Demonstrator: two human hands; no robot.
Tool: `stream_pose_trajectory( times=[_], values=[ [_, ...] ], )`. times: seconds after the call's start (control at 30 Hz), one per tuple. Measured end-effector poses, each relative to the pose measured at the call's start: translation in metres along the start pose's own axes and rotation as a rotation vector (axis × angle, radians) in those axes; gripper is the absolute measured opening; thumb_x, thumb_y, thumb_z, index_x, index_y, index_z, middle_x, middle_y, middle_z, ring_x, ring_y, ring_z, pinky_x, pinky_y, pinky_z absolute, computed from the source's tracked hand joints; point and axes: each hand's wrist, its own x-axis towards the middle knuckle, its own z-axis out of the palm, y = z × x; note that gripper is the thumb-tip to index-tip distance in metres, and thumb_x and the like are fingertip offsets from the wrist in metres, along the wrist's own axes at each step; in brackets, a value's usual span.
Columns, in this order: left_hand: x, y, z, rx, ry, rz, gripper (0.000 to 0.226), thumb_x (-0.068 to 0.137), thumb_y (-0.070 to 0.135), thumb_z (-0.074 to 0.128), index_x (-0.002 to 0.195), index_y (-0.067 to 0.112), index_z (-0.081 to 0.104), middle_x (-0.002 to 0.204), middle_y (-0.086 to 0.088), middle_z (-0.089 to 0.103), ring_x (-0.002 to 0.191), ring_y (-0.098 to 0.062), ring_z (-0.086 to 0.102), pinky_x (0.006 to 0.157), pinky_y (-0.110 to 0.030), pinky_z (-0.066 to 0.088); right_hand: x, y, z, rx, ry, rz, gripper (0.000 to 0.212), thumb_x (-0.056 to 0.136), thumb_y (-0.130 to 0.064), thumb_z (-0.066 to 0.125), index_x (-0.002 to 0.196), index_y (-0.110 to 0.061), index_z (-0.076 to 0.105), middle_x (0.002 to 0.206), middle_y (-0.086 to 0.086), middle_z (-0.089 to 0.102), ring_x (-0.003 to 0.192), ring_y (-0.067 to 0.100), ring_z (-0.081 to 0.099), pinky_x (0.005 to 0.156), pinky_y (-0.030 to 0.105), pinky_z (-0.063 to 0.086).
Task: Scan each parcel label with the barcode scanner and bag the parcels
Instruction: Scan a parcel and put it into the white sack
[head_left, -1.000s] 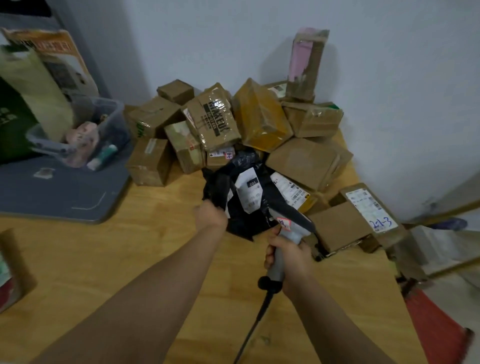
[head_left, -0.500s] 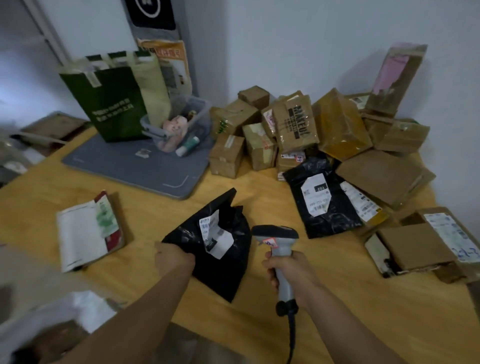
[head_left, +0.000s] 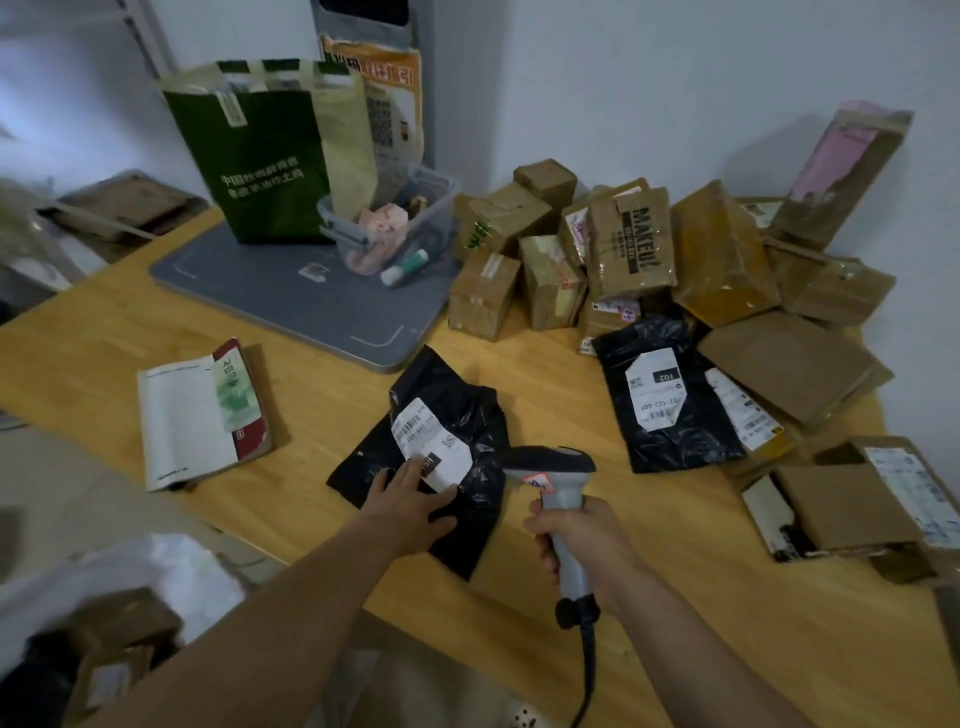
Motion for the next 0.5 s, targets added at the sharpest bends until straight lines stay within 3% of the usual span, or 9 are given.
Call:
stream_pose_trajectory(
  times=[0.13, 0.2, 0.27, 0.33, 0.4, 0.5],
  values=[
    [-0.009, -0.016, -0.009, 0.016, -0.035, 0.071, 0.046, 0.099, 0.054, 0.034, 0.143, 0.044, 0.037, 0.162, -0.004, 0.0, 0.148, -0.021, 0.006, 0.118, -0.043, 0.002, 0.001, -0.012, 0.01, -0.139, -0.038, -0.047, 0.008, 0.077, 0.0, 0.066, 0.078, -0.001, 0.059, 0.056, 0.012, 0.055, 0.042, 0.02, 0.047, 0.046, 0.027, 0.039],
    [-0.013, -0.022, -0.011, -0.081, 0.154, 0.109, 0.039, 0.101, 0.039, 0.039, 0.138, 0.034, 0.05, 0.158, 0.0, 0.023, 0.141, -0.021, 0.028, 0.115, -0.033, 0.019, 0.001, -0.02, 0.016, -0.178, -0.068, -0.069, 0.01, 0.078, -0.001, 0.066, 0.075, -0.003, 0.057, 0.055, 0.012, 0.055, 0.041, 0.02, 0.046, 0.045, 0.027, 0.038],
    [-0.014, -0.027, -0.01, -0.239, 0.348, 0.042, 0.042, 0.101, 0.025, 0.04, 0.142, 0.019, 0.046, 0.153, -0.003, 0.035, 0.138, -0.02, 0.034, 0.109, -0.027, 0.029, 0.001, -0.029, 0.024, -0.21, -0.091, -0.085, 0.01, 0.078, -0.001, 0.066, 0.073, -0.003, 0.057, 0.054, 0.012, 0.055, 0.041, 0.02, 0.045, 0.045, 0.026, 0.037],
    [-0.01, -0.029, -0.005, -0.315, 0.327, 0.006, 0.053, 0.101, 0.022, 0.039, 0.151, 0.011, 0.027, 0.159, -0.004, 0.021, 0.147, -0.019, 0.016, 0.115, -0.028, 0.02, 0.001, -0.034, 0.03, -0.233, -0.094, -0.091, 0.012, 0.078, -0.001, 0.066, 0.071, -0.003, 0.057, 0.053, 0.012, 0.054, 0.041, 0.021, 0.044, 0.045, 0.026, 0.036],
    [-0.004, -0.028, 0.001, -0.297, 0.169, 0.013, 0.06, 0.102, 0.027, 0.037, 0.154, 0.012, 0.011, 0.162, -0.003, 0.004, 0.149, -0.019, 0.002, 0.118, -0.032, 0.012, 0.0, -0.036, 0.035, -0.248, -0.094, -0.091, 0.012, 0.079, -0.001, 0.066, 0.072, -0.003, 0.057, 0.053, 0.013, 0.054, 0.04, 0.021, 0.043, 0.045, 0.027, 0.036],
    [0.009, -0.027, -0.001, -0.111, 0.085, -0.008, 0.058, 0.1, 0.038, 0.034, 0.153, 0.027, 0.015, 0.161, -0.002, 0.006, 0.146, -0.026, 0.012, 0.114, -0.044, 0.025, -0.002, -0.04, 0.04, -0.272, -0.096, -0.083, 0.011, 0.08, -0.001, 0.065, 0.075, -0.003, 0.056, 0.053, 0.012, 0.054, 0.04, 0.021, 0.044, 0.044, 0.026, 0.036]
  ],
)
